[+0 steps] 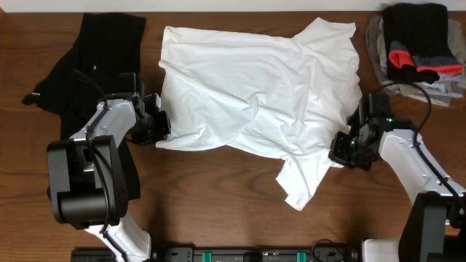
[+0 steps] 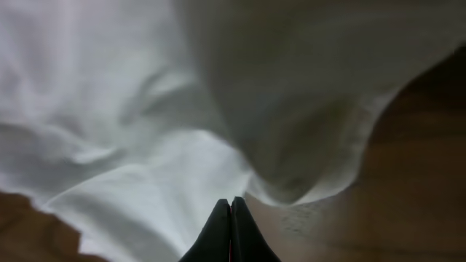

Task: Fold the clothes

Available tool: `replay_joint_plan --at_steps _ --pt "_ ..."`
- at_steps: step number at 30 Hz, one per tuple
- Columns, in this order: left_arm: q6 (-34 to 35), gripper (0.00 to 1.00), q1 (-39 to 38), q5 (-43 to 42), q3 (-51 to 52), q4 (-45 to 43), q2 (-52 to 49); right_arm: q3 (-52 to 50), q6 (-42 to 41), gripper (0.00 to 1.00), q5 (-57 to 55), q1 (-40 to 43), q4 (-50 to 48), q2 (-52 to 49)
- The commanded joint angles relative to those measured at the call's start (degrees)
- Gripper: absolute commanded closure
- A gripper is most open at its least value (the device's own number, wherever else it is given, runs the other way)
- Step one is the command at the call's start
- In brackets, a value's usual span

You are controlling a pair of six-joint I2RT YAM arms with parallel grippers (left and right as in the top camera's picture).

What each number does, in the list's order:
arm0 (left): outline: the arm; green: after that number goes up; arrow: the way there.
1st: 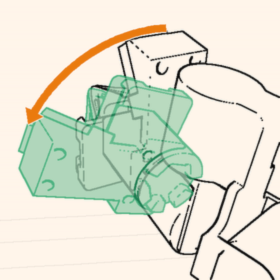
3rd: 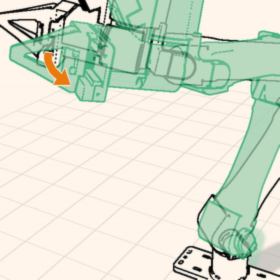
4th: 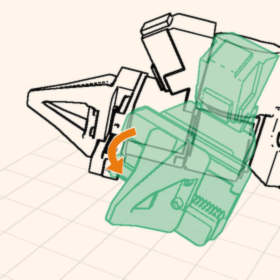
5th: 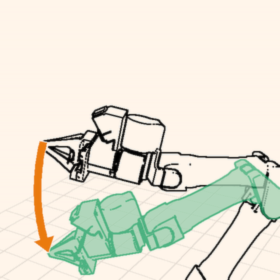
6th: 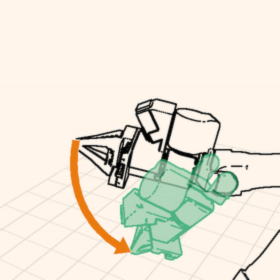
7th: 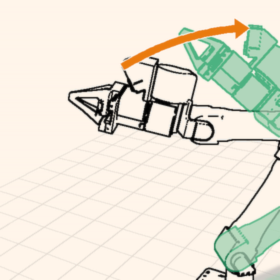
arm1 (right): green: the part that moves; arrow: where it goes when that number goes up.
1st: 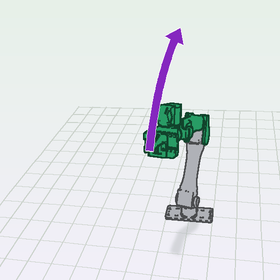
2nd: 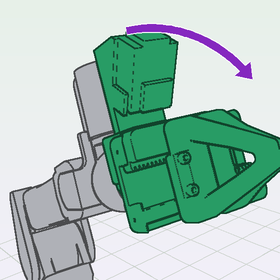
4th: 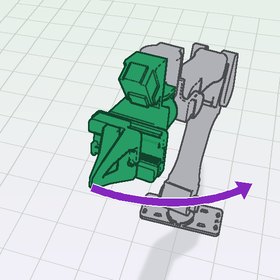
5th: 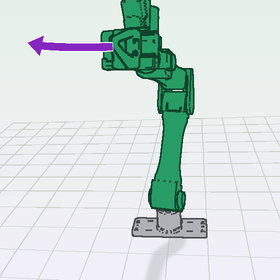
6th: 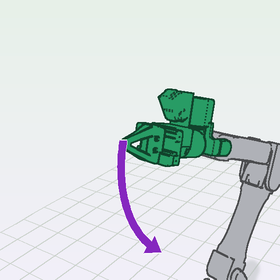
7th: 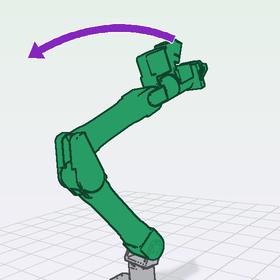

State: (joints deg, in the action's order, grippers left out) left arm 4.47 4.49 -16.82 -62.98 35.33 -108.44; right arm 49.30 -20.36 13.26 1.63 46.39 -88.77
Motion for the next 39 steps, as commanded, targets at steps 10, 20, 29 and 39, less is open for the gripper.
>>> replay_joint_plan --at_steps 10,20,29,39 --pt "-0.5 0.94 -0.5 2.3 4.0 -2.5 -8.1 -3.2 -1.9 0.99 -10.0 -0.4 -9.7 -0.5" --pt "-0.5 0.94 -0.5 2.3 4.0 -2.5 -8.1 -3.2 -4.1 0.99 -10.0 -0.2 -4.4 -5.1" --pt "-0.5 0.94 -0.5 2.5 4.0 -2.4 -8.1 -3.2 -3.5 0.98 -11.0 9.4 -4.6 -7.5" --pt "-0.5 0.94 -0.5 2.5 4.0 -2.5 -8.1 -3.0 3.0 0.75 -7.4 16.1 -12.4 -7.5"
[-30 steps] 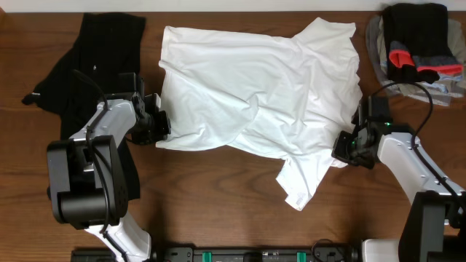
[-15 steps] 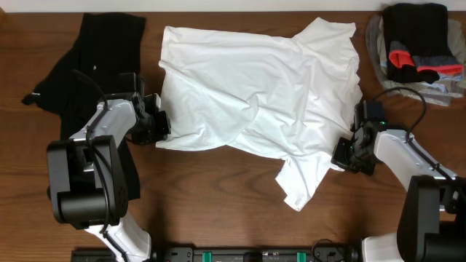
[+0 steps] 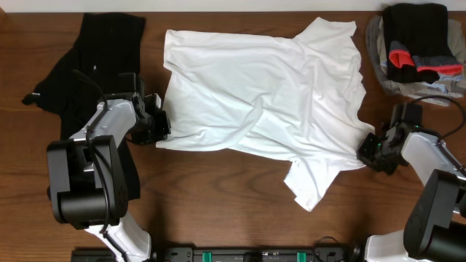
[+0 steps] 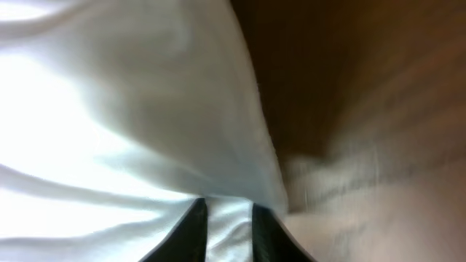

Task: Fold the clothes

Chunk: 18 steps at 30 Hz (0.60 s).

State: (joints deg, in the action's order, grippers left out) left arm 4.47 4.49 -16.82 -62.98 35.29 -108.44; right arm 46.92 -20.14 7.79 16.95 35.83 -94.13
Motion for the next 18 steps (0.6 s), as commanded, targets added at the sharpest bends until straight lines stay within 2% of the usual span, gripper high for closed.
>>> replay_joint_plan --at_steps 1,4,7,9,10,14,18 --pt "-0.5 0.94 -0.5 2.5 4.0 -2.4 -8.1 -0.4 3.2 0.70 -1.5 0.7 -2.8 -2.1" --pt "-0.5 0.94 -0.5 2.5 4.0 -2.4 -8.1 0.8 3.5 0.61 -1.3 0.7 -4.4 -2.1" --pt "-0.5 0.94 -0.5 2.5 4.0 -2.4 -8.1 3.6 3.7 0.41 -1.0 0.7 -3.3 -2.1" --pt "-0.5 0.94 -0.5 2.5 4.0 -2.4 -8.1 6.7 4.4 0.23 0.7 0.6 -0.7 -2.1" --pt "-0.5 0.94 -0.5 2.5 4.0 -2.4 -8.1 8.4 4.4 0.17 1.6 0.6 1.1 -2.1" --pt "-0.5 0.94 -0.5 2.5 4.0 -2.4 -8.1 17.8 4.4 0.09 4.4 0.2 12.9 -1.7" --pt "-0.5 0.94 -0.5 2.5 4.0 -2.4 -8.1 24.9 4.6 0.07 4.5 -2.8 24.6 -0.3"
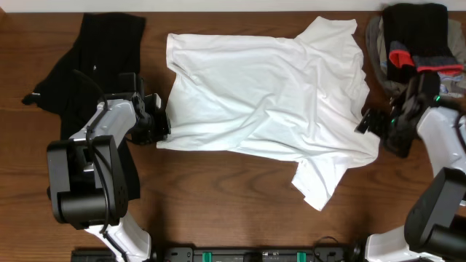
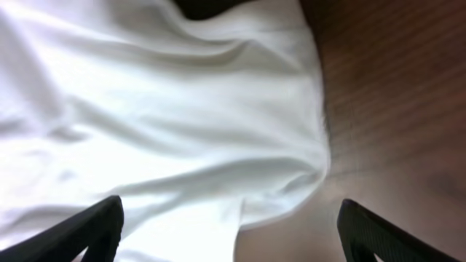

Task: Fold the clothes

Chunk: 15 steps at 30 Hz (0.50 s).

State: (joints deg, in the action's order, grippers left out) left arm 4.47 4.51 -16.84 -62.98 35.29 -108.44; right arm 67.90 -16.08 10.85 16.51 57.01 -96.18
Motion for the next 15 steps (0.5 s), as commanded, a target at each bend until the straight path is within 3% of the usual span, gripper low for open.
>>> replay_joint_plan --at_steps 1,8,15 --pt "-0.5 0.94 -0.6 2.5 4.0 -2.4 -8.1 4.5 0.5 0.07 1.6 -3.5 5.3 2.2" --pt "-0.5 0.94 -0.6 2.5 4.0 -2.4 -8.1 3.8 -4.1 0.09 0.9 -14.8 15.1 3.7" --pt "-0.5 0.94 -0.6 2.5 4.0 -2.5 -8.1 1.7 -15.0 0.17 -6.6 -27.9 19.5 3.7"
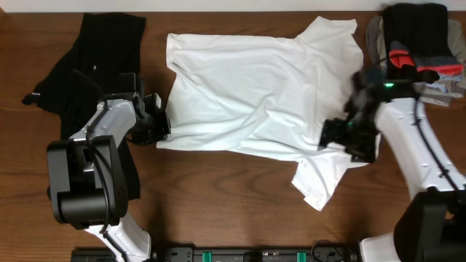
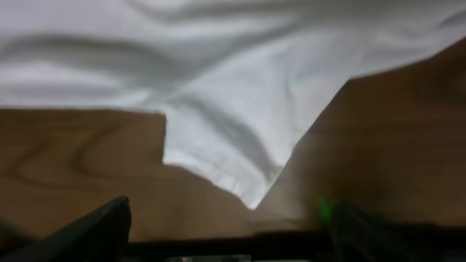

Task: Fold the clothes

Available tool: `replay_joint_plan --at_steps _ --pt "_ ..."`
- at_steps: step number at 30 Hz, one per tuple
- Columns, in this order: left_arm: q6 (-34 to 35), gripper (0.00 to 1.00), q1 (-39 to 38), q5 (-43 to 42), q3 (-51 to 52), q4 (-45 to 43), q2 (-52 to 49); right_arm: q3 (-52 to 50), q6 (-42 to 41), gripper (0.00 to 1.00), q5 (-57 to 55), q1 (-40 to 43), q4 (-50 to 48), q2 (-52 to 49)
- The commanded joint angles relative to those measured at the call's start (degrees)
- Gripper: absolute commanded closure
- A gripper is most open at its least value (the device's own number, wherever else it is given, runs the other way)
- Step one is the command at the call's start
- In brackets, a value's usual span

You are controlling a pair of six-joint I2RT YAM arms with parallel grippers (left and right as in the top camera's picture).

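Note:
A white T-shirt (image 1: 262, 87) lies spread and wrinkled across the middle of the wooden table. One sleeve (image 1: 320, 178) points toward the front edge. My left gripper (image 1: 159, 125) sits at the shirt's lower left corner, apparently shut on the hem. My right gripper (image 1: 341, 138) hovers over the shirt's lower right part, just above that sleeve. In the right wrist view the sleeve (image 2: 233, 153) lies below the gripper (image 2: 229, 240), whose dark fingers (image 2: 98, 229) stand far apart with nothing between them.
A black garment (image 1: 95, 65) lies crumpled at the back left, partly under my left arm. A pile of folded dark, red and grey clothes (image 1: 419, 44) sits in the back right corner. Bare table (image 1: 218, 196) shows in front of the shirt.
My right gripper, still open, has moved from the shirt's right edge near the pile to a spot left and forward, over the shirt's lower right part. The shirt and left arm have not moved.
My right gripper was first shut on the shirt's lower right edge. Then that edge lay further right and flatter, with the jaws parting. Then the gripper stood open and clear beside the pile. Now it is over the sleeve area. The left gripper stayed at the lower left corner throughout.

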State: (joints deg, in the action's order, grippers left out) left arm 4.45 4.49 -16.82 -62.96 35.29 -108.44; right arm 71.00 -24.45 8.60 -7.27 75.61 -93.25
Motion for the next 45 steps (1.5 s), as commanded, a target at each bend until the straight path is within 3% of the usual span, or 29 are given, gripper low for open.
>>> replay_joint_plan --at_steps 1,12,20,26,34,40,41,43,45 --pt "-0.5 0.94 -0.5 2.5 4.0 -2.5 -8.1 -2.1 -7.6 0.19 -4.9 -5.7 1.2 0.8" --pt "-0.5 0.94 -0.5 2.5 4.0 -2.6 -8.1 -17.0 -20.7 0.34 -3.5 -20.6 -4.1 0.8" --pt "-0.5 0.94 -0.5 2.5 4.0 -2.6 -8.1 -24.9 -24.8 0.50 -2.6 -24.2 -12.5 0.8" --pt "-0.5 0.94 -0.5 2.5 4.0 -2.6 -8.1 -29.2 -27.4 0.49 -4.8 -23.2 -19.9 0.8" --pt "-0.5 0.94 -0.5 2.5 4.0 -2.6 -8.1 -29.0 -27.4 0.35 -5.4 -20.7 -20.8 0.8" --pt "-0.5 0.94 -0.5 2.5 4.0 -2.6 -8.1 -29.0 -27.4 0.34 -6.3 -18.5 -21.6 0.8" --pt "-0.5 0.94 -0.5 2.5 4.0 -2.7 -8.1 -29.0 -27.4 0.41 -6.7 -18.2 -22.2 0.8" --pt "-0.5 0.94 -0.5 2.5 4.0 -2.7 -8.1 -29.1 -27.4 0.65 -7.4 -18.1 -23.0 0.8" --pt "-0.5 0.94 -0.5 2.5 4.0 -2.6 -8.1 -29.1 -27.4 0.75 -7.8 -18.1 -23.6 0.8"
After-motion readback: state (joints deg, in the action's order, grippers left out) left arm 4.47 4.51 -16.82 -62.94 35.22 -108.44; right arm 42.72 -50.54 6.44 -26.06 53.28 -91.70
